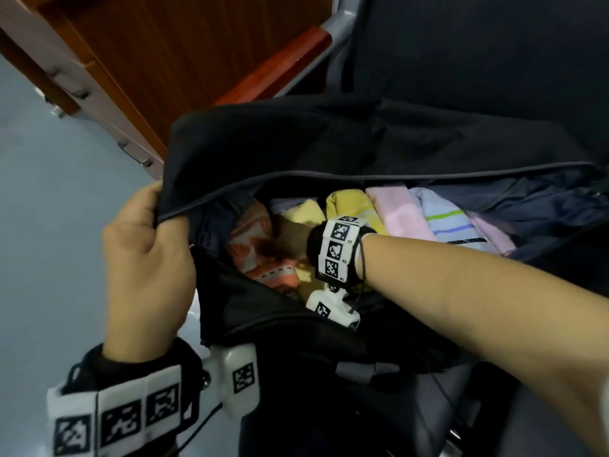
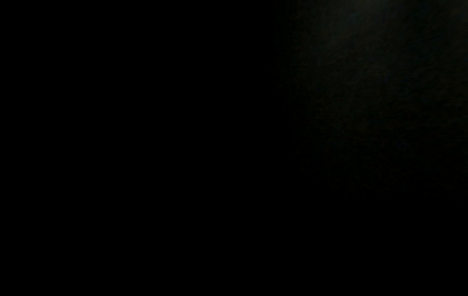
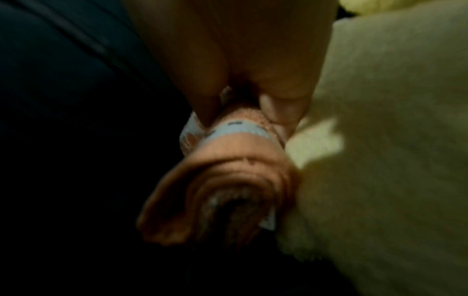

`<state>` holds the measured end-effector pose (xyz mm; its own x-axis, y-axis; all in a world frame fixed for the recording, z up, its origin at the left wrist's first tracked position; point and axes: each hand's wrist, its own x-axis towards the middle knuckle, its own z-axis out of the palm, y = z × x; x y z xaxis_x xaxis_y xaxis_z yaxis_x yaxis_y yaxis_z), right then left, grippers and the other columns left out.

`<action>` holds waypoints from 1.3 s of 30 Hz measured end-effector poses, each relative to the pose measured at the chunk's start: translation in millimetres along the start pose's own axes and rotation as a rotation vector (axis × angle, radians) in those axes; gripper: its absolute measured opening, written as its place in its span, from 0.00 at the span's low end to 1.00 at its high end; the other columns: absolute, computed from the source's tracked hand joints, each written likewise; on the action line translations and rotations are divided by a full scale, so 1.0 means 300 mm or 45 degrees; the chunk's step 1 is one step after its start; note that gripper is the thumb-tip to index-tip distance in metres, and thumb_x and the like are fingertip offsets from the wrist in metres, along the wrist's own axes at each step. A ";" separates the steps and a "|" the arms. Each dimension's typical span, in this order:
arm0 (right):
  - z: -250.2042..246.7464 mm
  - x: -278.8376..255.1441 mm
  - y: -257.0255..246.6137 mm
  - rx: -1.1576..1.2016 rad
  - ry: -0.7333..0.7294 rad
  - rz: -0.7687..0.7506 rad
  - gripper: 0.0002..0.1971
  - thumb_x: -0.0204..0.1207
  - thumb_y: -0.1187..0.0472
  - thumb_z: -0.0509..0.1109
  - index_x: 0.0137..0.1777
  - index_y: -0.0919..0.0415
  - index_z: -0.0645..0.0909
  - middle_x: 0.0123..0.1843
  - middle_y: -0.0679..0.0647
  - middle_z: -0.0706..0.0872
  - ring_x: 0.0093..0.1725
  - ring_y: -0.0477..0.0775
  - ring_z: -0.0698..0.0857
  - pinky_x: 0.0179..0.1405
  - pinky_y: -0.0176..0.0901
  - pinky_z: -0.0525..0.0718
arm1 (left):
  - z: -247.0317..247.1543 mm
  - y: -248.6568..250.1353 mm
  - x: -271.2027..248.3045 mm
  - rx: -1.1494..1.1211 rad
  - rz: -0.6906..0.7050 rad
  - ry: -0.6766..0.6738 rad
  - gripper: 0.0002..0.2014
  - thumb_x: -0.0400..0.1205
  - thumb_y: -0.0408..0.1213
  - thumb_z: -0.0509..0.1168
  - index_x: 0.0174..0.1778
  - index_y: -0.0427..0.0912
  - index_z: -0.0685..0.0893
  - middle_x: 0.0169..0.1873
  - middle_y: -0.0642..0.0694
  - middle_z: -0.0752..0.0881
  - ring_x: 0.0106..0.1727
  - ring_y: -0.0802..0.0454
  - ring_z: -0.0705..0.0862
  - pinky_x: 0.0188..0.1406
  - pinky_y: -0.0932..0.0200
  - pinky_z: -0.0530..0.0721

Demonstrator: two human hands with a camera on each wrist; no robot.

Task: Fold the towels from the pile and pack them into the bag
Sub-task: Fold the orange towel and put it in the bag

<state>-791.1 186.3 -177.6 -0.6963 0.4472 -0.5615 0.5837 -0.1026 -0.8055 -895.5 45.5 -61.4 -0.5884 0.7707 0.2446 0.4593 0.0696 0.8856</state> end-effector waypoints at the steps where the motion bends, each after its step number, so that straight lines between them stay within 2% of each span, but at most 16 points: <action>1: 0.007 0.004 -0.004 -0.018 -0.010 0.008 0.22 0.86 0.68 0.63 0.79 0.71 0.67 0.76 0.69 0.76 0.74 0.68 0.78 0.62 0.45 0.85 | -0.004 0.007 -0.006 -0.007 0.005 0.014 0.10 0.86 0.45 0.59 0.50 0.60 0.86 0.41 0.58 0.89 0.44 0.55 0.86 0.41 0.54 0.83; 3: 0.022 0.013 -0.017 -0.037 0.066 -0.022 0.21 0.85 0.66 0.66 0.76 0.71 0.70 0.72 0.68 0.79 0.69 0.67 0.82 0.64 0.53 0.85 | -0.009 0.013 -0.015 -0.020 -0.005 0.029 0.10 0.85 0.50 0.59 0.50 0.66 0.86 0.42 0.61 0.89 0.44 0.57 0.87 0.43 0.58 0.84; 6: 0.033 0.003 -0.031 -0.343 -0.035 0.027 0.12 0.89 0.61 0.61 0.65 0.67 0.77 0.56 0.63 0.83 0.48 0.53 0.84 0.50 0.31 0.84 | -0.008 0.015 -0.019 -0.039 -0.018 0.038 0.09 0.84 0.53 0.59 0.51 0.67 0.86 0.42 0.62 0.89 0.43 0.61 0.87 0.42 0.66 0.84; 7: 0.031 -0.002 -0.031 -0.472 -0.105 0.068 0.11 0.89 0.60 0.59 0.61 0.66 0.79 0.55 0.62 0.83 0.48 0.52 0.84 0.49 0.28 0.82 | -0.006 0.014 -0.020 -0.037 -0.012 0.034 0.09 0.85 0.52 0.60 0.52 0.64 0.86 0.42 0.61 0.89 0.44 0.61 0.87 0.43 0.66 0.83; 10: 0.004 -0.037 -0.065 -0.994 -0.077 0.002 0.17 0.88 0.58 0.60 0.72 0.65 0.78 0.68 0.62 0.84 0.66 0.62 0.84 0.60 0.46 0.82 | -0.006 0.018 -0.017 -0.050 -0.016 0.043 0.12 0.86 0.49 0.61 0.57 0.51 0.88 0.42 0.58 0.89 0.44 0.61 0.86 0.41 0.67 0.82; 13: -0.022 -0.074 -0.118 -1.387 0.243 -0.282 0.19 0.87 0.53 0.60 0.74 0.60 0.76 0.69 0.62 0.83 0.68 0.63 0.82 0.56 0.46 0.82 | -0.011 0.014 -0.013 -0.054 -0.042 0.044 0.15 0.86 0.51 0.61 0.59 0.48 0.88 0.44 0.55 0.90 0.46 0.57 0.87 0.42 0.61 0.83; 15: 0.011 -0.083 -0.106 -1.464 0.305 -0.427 0.24 0.87 0.47 0.58 0.80 0.55 0.71 0.77 0.62 0.75 0.76 0.66 0.74 0.66 0.53 0.78 | -0.010 0.015 -0.011 -0.056 -0.062 0.048 0.15 0.86 0.52 0.62 0.60 0.49 0.87 0.46 0.53 0.90 0.47 0.53 0.88 0.43 0.53 0.84; 17: 0.061 -0.075 -0.056 -1.551 0.213 -0.519 0.26 0.88 0.45 0.53 0.85 0.49 0.63 0.85 0.62 0.62 0.84 0.68 0.59 0.75 0.58 0.68 | -0.006 0.017 -0.016 -0.056 -0.059 0.051 0.14 0.86 0.51 0.62 0.60 0.51 0.87 0.46 0.52 0.90 0.46 0.50 0.88 0.41 0.48 0.84; 20: 0.085 -0.027 0.024 -1.503 0.123 -0.409 0.27 0.88 0.46 0.53 0.86 0.43 0.56 0.89 0.57 0.47 0.87 0.66 0.45 0.83 0.62 0.57 | -0.010 0.018 -0.028 -0.053 -0.058 0.061 0.11 0.86 0.48 0.62 0.59 0.57 0.88 0.47 0.53 0.91 0.47 0.51 0.88 0.41 0.49 0.84; 24: 0.053 -0.030 0.045 -1.594 0.073 -0.303 0.29 0.86 0.40 0.55 0.85 0.33 0.53 0.89 0.54 0.40 0.87 0.71 0.43 0.81 0.64 0.61 | -0.018 0.013 -0.038 -0.012 -0.069 0.025 0.13 0.86 0.51 0.61 0.60 0.53 0.87 0.48 0.48 0.90 0.48 0.49 0.86 0.42 0.48 0.82; 26: 0.028 -0.084 0.006 -1.509 0.131 -0.324 0.30 0.83 0.40 0.61 0.83 0.32 0.57 0.89 0.53 0.48 0.86 0.67 0.52 0.78 0.61 0.65 | -0.014 0.016 -0.040 0.002 -0.067 0.004 0.13 0.86 0.45 0.62 0.62 0.47 0.86 0.51 0.42 0.89 0.51 0.42 0.86 0.46 0.41 0.84; 29: -0.067 -0.223 -0.083 -1.246 0.209 -0.392 0.32 0.78 0.39 0.65 0.81 0.44 0.69 0.81 0.54 0.71 0.78 0.61 0.72 0.75 0.48 0.70 | -0.011 0.042 -0.045 0.066 -0.078 -0.031 0.12 0.85 0.38 0.63 0.63 0.43 0.85 0.55 0.41 0.88 0.57 0.39 0.86 0.56 0.33 0.85; 32: -0.170 -0.399 -0.121 -1.264 0.322 -0.299 0.31 0.80 0.48 0.69 0.82 0.53 0.69 0.79 0.58 0.73 0.75 0.63 0.75 0.75 0.50 0.73 | -0.010 0.095 -0.066 0.176 -0.150 -0.180 0.10 0.84 0.35 0.63 0.60 0.49 0.83 0.53 0.47 0.88 0.55 0.43 0.86 0.55 0.39 0.86; 34: -0.210 -0.531 -0.107 -1.133 0.475 -0.307 0.29 0.81 0.49 0.69 0.81 0.54 0.69 0.78 0.56 0.74 0.74 0.61 0.76 0.74 0.53 0.74 | -0.002 0.148 -0.092 0.310 -0.132 -0.304 0.09 0.82 0.36 0.64 0.57 0.49 0.81 0.50 0.45 0.87 0.52 0.39 0.85 0.51 0.40 0.85; 37: -0.218 -0.768 -0.046 -0.958 0.693 -0.359 0.27 0.82 0.49 0.69 0.79 0.51 0.72 0.75 0.54 0.77 0.74 0.57 0.77 0.73 0.55 0.75 | 0.043 0.253 -0.152 0.622 -0.070 -0.321 0.21 0.81 0.39 0.67 0.70 0.40 0.78 0.67 0.34 0.80 0.69 0.31 0.76 0.69 0.35 0.76; 39: -0.209 -0.933 0.014 -0.871 0.818 -0.369 0.26 0.81 0.50 0.69 0.78 0.51 0.73 0.74 0.52 0.78 0.73 0.56 0.76 0.72 0.54 0.75 | 0.099 0.351 -0.230 0.631 -0.028 -0.289 0.25 0.81 0.40 0.68 0.76 0.44 0.76 0.76 0.37 0.72 0.78 0.34 0.68 0.77 0.36 0.69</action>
<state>-567.5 116.5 -11.9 -0.6092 0.7929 0.0142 0.6830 0.5337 -0.4986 -786.9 18.4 3.3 -0.4680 0.8793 0.0879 0.7393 0.3351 0.5841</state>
